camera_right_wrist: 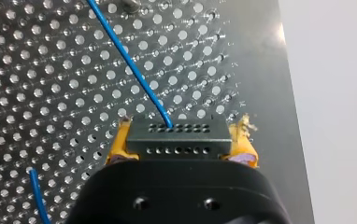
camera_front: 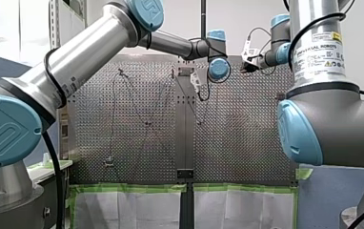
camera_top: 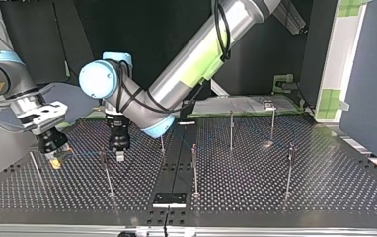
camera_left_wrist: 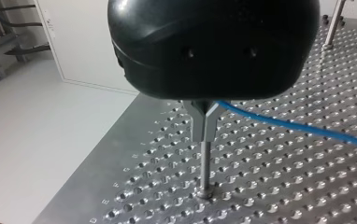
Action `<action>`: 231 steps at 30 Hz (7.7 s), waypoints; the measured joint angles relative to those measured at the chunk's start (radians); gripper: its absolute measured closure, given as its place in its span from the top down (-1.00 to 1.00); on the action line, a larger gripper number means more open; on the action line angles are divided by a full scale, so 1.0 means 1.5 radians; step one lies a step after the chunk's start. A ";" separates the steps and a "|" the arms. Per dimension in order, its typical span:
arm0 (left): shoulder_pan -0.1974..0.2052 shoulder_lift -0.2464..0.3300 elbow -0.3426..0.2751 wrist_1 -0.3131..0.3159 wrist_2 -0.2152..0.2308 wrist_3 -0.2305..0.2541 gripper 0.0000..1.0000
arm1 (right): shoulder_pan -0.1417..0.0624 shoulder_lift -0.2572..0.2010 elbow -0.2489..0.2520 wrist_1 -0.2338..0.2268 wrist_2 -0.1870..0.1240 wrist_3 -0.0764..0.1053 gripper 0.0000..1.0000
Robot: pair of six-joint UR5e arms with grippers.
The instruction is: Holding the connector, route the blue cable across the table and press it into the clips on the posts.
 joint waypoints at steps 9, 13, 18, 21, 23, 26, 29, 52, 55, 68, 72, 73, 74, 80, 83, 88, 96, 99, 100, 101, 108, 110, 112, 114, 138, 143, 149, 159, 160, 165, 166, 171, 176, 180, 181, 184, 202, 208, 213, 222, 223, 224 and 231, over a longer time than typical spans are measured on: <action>0.031 -0.006 -0.020 0.038 0.046 0.000 -1.00 | -0.011 0.024 -0.007 -0.012 -0.004 0.003 -1.00; 0.041 -0.007 -0.033 0.044 0.059 -0.003 -1.00 | -0.017 0.028 -0.011 -0.015 -0.007 0.004 -1.00; 0.043 -0.007 -0.039 0.045 0.064 -0.005 -1.00 | -0.023 0.031 -0.012 -0.016 -0.009 0.004 -1.00; 0.042 -0.007 -0.040 0.041 0.065 -0.007 -0.65 | -0.024 0.031 -0.012 -0.016 -0.009 0.004 -1.00; 0.041 -0.007 -0.040 0.039 0.065 -0.007 -0.18 | -0.025 0.031 -0.012 -0.016 -0.009 0.004 -1.00; 0.040 -0.007 -0.040 0.037 0.065 -0.008 0.39 | -0.025 0.031 -0.012 -0.016 -0.010 0.004 -1.00; 0.038 -0.007 -0.040 0.036 0.066 -0.008 1.00 | -0.025 0.032 -0.012 -0.016 -0.010 0.004 -1.00; 0.030 0.004 -0.043 -0.036 0.070 -0.042 1.00 | -0.025 0.033 -0.012 -0.016 -0.017 0.001 -1.00; 0.024 0.016 -0.054 -0.050 0.067 -0.048 1.00 | -0.025 0.033 -0.012 -0.016 -0.018 0.001 -1.00; 0.001 0.088 -0.126 -0.006 0.127 -0.051 1.00 | -0.025 0.033 -0.012 -0.016 -0.019 0.000 -1.00; 0.002 0.113 -0.150 0.017 0.120 -0.047 1.00 | -0.024 0.033 -0.012 -0.015 -0.019 -0.001 -1.00; 0.002 0.118 -0.155 0.023 0.116 -0.045 1.00 | -0.024 0.033 -0.012 -0.015 -0.020 -0.001 -1.00; 0.002 0.123 -0.161 0.028 0.112 -0.042 1.00 | -0.023 0.033 -0.012 -0.015 -0.020 -0.001 -1.00; 0.004 0.161 -0.198 0.065 0.075 -0.014 1.00 | -0.022 0.033 -0.012 -0.016 -0.019 -0.001 -1.00; 0.004 0.179 -0.216 0.083 0.057 -0.010 1.00 | -0.022 0.033 -0.012 -0.016 -0.019 -0.001 -1.00; -0.005 0.207 -0.245 0.112 0.032 -0.025 1.00 | -0.021 0.033 -0.012 -0.016 -0.019 -0.002 -1.00; -0.043 0.253 -0.291 0.158 0.001 -0.069 1.00 | -0.020 0.033 -0.012 -0.015 -0.018 -0.005 -1.00; -0.060 0.270 -0.307 0.175 -0.016 -0.086 1.00 | -0.019 0.033 -0.012 -0.015 -0.018 -0.005 -1.00; -0.065 0.275 -0.313 0.180 -0.021 -0.092 1.00 | -0.019 0.033 -0.012 -0.015 -0.018 -0.005 -1.00; -0.071 0.281 -0.318 0.185 -0.026 -0.097 1.00 | -0.019 0.033 -0.012 -0.015 -0.017 -0.005 -1.00; -0.115 0.325 -0.363 0.229 -0.070 -0.141 1.00 | -0.018 0.033 -0.012 -0.015 -0.016 -0.007 -1.00; -0.125 0.336 -0.373 0.240 -0.081 -0.152 1.00 | -0.018 0.033 -0.012 -0.015 -0.016 -0.007 -1.00; -0.137 0.348 -0.385 0.252 -0.092 -0.164 1.00 | -0.017 0.034 -0.012 -0.015 -0.016 -0.007 -1.00; -0.148 0.357 -0.396 0.263 -0.093 -0.175 1.00 | -0.017 0.034 -0.012 -0.015 -0.016 -0.008 -1.00; -0.195 0.246 -0.545 0.411 -0.086 -0.214 1.00 | -0.011 0.035 -0.012 -0.015 -0.015 -0.010 -1.00; -0.187 0.220 -0.571 0.438 -0.096 -0.211 1.00 | -0.011 0.035 -0.012 -0.015 -0.015 -0.011 -1.00; -0.161 0.187 -0.604 0.471 -0.070 -0.212 1.00 | -0.011 0.035 -0.012 -0.015 -0.015 -0.012 -1.00; -0.105 0.131 -0.660 0.527 -0.015 -0.187 1.00 | -0.013 0.036 -0.012 -0.015 -0.015 -0.012 -1.00; -0.100 0.125 -0.665 0.532 -0.009 -0.187 1.00 | -0.014 0.036 -0.012 -0.015 -0.015 -0.012 -1.00; -0.069 0.094 -0.696 0.563 0.022 -0.194 1.00 | -0.016 0.036 -0.012 -0.015 -0.015 -0.012 -1.00; -0.064 0.089 -0.701 0.568 0.027 -0.196 1.00 | -0.016 0.037 -0.012 -0.015 -0.015 -0.012 -1.00; -0.034 0.060 -0.731 0.598 0.056 -0.193 1.00 | -0.016 0.037 -0.012 -0.015 -0.015 -0.012 -1.00; -0.007 0.044 -0.758 0.624 0.069 -0.172 1.00 | -0.016 0.037 -0.012 -0.015 -0.015 -0.012 -1.00; 0.007 0.042 -0.780 0.647 0.064 -0.154 1.00 | -0.014 0.037 -0.012 -0.014 -0.015 -0.012 -1.00; 0.007 0.042 -0.785 0.650 0.061 -0.150 1.00 | -0.014 0.037 -0.012 -0.014 -0.015 -0.012 -1.00; 0.006 0.042 -0.803 0.649 0.053 -0.133 1.00 | -0.014 0.037 -0.012 -0.014 -0.015 -0.012 -1.00; 0.010 0.041 -0.821 0.643 0.051 -0.058 1.00 | -0.009 0.037 -0.012 -0.012 -0.011 -0.012 -1.00; 0.011 0.041 -0.801 0.664 0.052 -0.057 1.00 | -0.007 0.037 -0.012 -0.012 -0.010 -0.013 -1.00; 0.011 0.042 -0.799 0.666 0.052 -0.057 1.00 | -0.007 0.037 -0.012 -0.012 -0.010 -0.013 -1.00; 0.011 0.042 -0.798 0.666 0.052 -0.057 1.00 | -0.007 0.037 -0.012 -0.012 -0.010 -0.013 -1.00; 0.011 0.042 -0.798 0.666 0.052 -0.057 1.00 | -0.007 0.037 -0.012 -0.012 -0.010 -0.013 -1.00; 0.011 0.042 -0.798 0.666 0.052 -0.057 1.00 | -0.007 0.037 -0.012 -0.012 -0.010 -0.013 -1.00; 0.011 0.042 -0.798 0.666 0.052 -0.057 1.00 | -0.007 0.037 -0.012 -0.012 -0.010 -0.013 -1.00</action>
